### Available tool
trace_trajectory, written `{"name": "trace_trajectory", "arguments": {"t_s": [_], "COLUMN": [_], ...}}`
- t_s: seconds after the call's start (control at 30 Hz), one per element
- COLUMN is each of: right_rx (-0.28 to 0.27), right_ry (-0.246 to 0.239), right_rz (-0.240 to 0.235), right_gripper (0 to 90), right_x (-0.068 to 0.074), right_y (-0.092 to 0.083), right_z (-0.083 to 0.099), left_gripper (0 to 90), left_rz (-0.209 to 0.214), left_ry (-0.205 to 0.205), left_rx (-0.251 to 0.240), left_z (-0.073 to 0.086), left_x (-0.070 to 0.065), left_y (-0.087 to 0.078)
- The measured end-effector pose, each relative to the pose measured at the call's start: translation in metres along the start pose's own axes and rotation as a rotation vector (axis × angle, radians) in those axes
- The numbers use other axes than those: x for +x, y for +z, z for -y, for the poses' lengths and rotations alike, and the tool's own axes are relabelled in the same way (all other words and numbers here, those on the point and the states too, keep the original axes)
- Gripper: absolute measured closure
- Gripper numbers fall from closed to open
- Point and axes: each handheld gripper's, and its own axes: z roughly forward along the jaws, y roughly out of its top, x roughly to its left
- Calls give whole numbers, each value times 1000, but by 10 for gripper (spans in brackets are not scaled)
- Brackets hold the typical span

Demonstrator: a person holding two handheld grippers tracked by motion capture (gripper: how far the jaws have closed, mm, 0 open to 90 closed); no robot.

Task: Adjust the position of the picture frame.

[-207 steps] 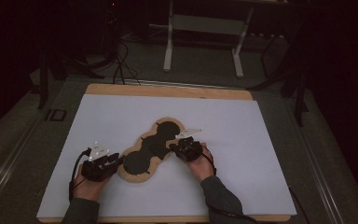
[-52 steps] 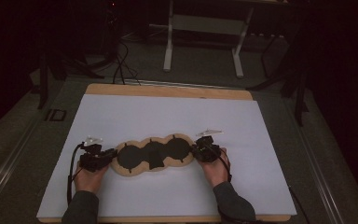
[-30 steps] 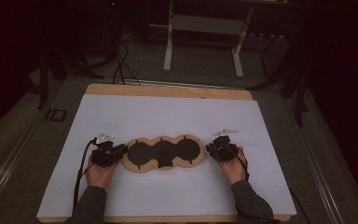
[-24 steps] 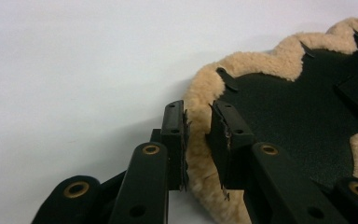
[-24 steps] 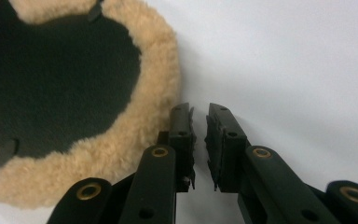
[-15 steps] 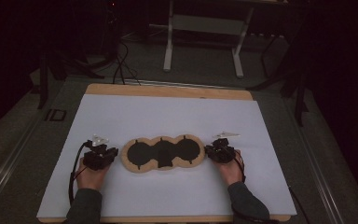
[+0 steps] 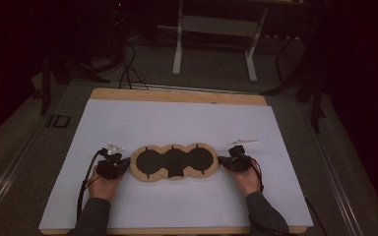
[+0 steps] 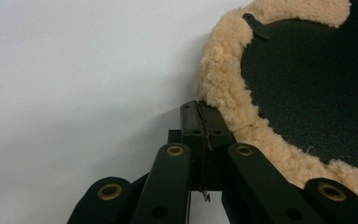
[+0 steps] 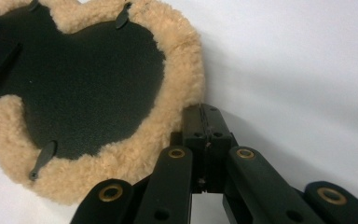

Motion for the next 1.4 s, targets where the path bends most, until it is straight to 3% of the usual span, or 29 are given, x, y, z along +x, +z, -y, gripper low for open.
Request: {"name": "trace_trajectory", "arguments": {"t_s": [0.23, 0.6, 0.73, 0.97, 1.03, 1.17, 1.4], "right_rx": [-15, -28, -46, -45, -45, -45, -39], "right_ry": [22, 57, 93, 103, 97, 41, 12], "right_rz": [-14, 18, 3, 20, 28, 106, 149], "right_gripper": [900, 900, 900, 900, 900, 830, 704], "right_x": [-7, -14, -17, -16, -15, -10, -12], "right_y": [-16, -23, -24, -23, -22, -20, -22], "right_z": [6, 12, 16, 20, 21, 22, 22], "left_gripper": [900, 900, 900, 900, 900, 856, 774], "left_rz": [28, 45, 39, 39, 40, 54, 59], "left_ry": [14, 10, 18, 30, 36, 15, -8], "left_rx": [-5, -24, -24, -27, -28, -28, -62], "left_z": [-1, -5, -7, -9, -9, -9, -9], "left_x": [-11, -19, -19, -18, -17, -12, -9], "left_y": [1, 10, 12, 14, 14, 13, 5]}}
